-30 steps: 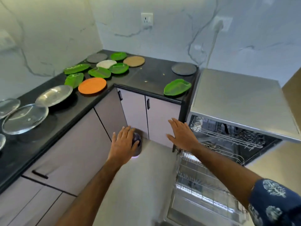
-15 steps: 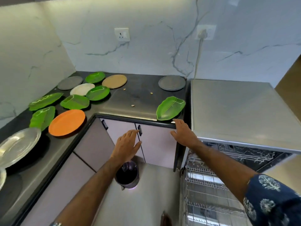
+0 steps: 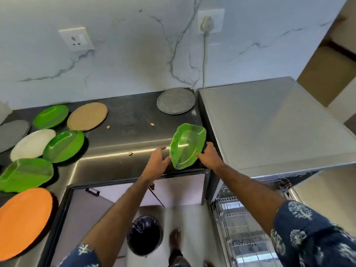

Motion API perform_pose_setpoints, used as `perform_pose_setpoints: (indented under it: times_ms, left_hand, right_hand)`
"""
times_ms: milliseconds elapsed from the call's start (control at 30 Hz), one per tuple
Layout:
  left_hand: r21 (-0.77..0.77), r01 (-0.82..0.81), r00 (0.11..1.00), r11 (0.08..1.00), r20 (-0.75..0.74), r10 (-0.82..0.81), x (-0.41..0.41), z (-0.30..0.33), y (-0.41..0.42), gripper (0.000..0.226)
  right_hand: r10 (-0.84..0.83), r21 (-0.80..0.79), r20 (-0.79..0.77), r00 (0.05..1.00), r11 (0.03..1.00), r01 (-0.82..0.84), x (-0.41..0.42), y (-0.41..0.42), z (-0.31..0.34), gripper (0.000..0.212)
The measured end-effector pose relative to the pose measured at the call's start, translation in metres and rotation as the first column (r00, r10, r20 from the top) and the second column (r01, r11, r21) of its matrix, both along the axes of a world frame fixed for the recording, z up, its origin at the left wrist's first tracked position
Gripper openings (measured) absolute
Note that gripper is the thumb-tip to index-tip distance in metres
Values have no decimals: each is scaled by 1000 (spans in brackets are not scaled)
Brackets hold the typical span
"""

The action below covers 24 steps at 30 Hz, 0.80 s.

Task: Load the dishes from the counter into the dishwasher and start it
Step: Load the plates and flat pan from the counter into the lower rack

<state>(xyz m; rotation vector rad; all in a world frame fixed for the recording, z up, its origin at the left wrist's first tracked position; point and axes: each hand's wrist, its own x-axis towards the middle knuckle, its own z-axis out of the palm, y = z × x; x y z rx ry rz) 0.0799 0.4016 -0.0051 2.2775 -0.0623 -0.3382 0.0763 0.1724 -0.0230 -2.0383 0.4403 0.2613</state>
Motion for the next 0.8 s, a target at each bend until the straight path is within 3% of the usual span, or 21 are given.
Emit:
perform_pose_setpoints:
  times_ms: [200,300,467,567,667,800]
  left_hand:
    - [-282,-31,953,959,-298,-57,61,-21,-6,61]
    - [-377,-33,936,925,-336,-104,73,-25,-16,59]
    - [-599,130,892,790,-276,-357,65,-22,-62,39]
    - [-648,260,818,716,-246,-520,44,-13,-108,56]
    - [-631,411,713,658,-228,-663,8,-14,-150,54]
    - [-588,619,478,521,-244,-844,-50,-28,-188,47]
  right_hand:
    - [-211,114,-71,975,969,218,20,18,-3,46]
    - [-364,340,-98,926,863,375,18,14,-1,26]
    - [-497,569,-44,867,701,431,-27,-25,16,42]
    - [-600,651,-16,800,601,464,-69,-57,20,50]
    - [-692,693,-51,720,495,524,-127,-89,22,55]
    - [-813,752,-139,566,285,594,-220,-119,8,56]
